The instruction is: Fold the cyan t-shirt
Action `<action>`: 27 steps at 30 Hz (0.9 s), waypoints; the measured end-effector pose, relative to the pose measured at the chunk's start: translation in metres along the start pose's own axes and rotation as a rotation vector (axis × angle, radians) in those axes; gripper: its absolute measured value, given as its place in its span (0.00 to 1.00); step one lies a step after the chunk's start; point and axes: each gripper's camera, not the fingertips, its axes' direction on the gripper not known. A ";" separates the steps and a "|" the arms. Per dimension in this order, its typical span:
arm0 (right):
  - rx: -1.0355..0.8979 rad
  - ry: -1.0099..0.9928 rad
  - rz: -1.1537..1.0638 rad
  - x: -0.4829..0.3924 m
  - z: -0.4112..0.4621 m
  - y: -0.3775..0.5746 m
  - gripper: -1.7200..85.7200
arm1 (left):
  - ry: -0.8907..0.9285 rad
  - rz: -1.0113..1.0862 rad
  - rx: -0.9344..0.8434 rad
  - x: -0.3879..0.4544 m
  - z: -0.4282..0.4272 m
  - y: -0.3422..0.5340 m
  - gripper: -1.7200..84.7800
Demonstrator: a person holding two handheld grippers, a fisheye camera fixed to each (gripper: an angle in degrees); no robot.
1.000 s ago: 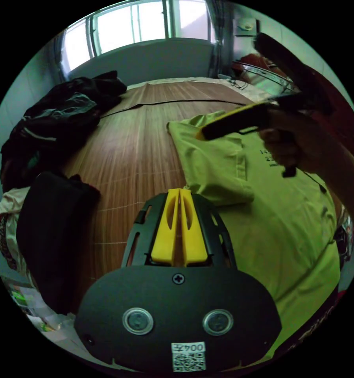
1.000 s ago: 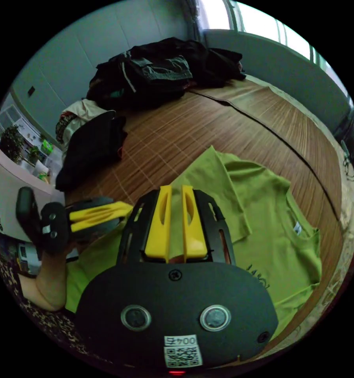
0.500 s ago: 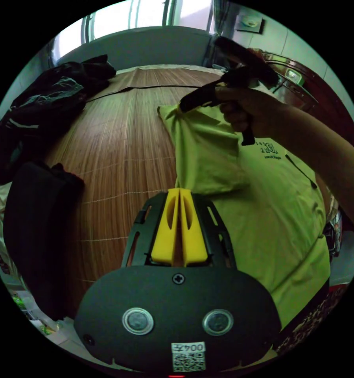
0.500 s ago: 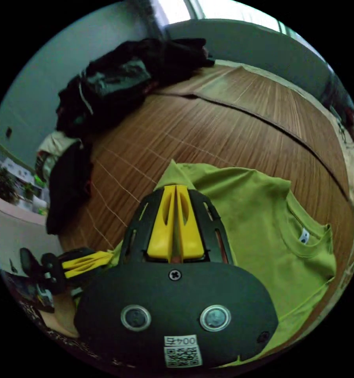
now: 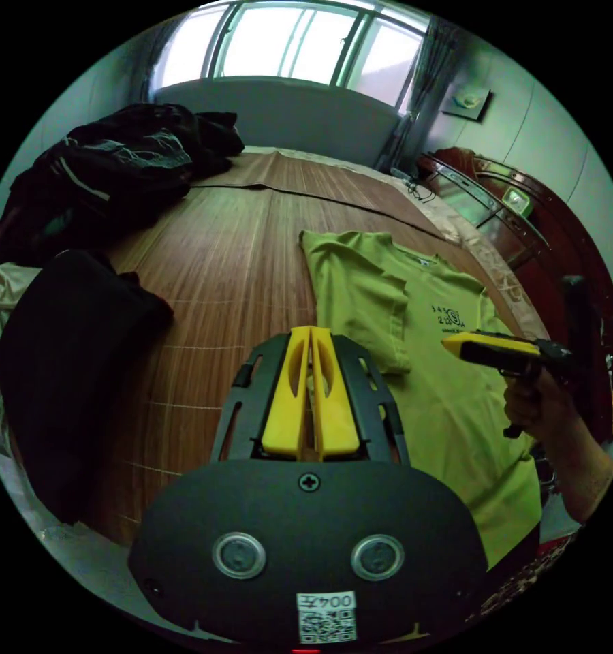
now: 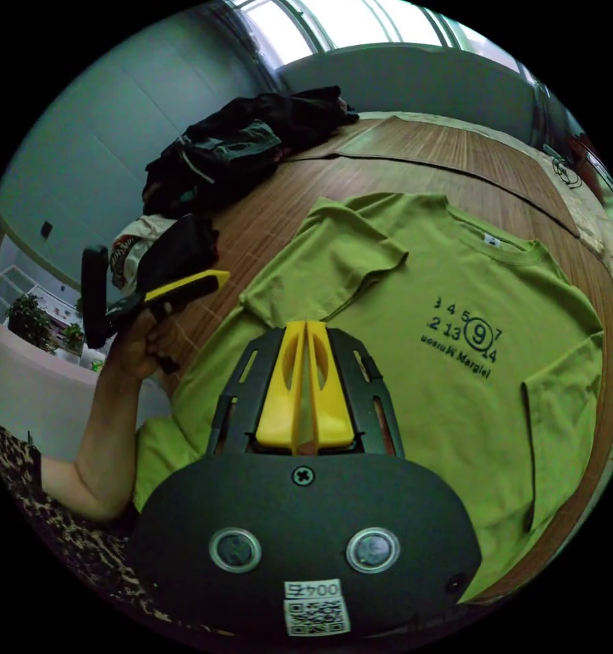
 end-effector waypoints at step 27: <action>-0.094 0.051 -0.066 -0.006 0.056 0.165 0.01 | -0.164 0.367 -0.243 0.078 0.088 -0.149 0.02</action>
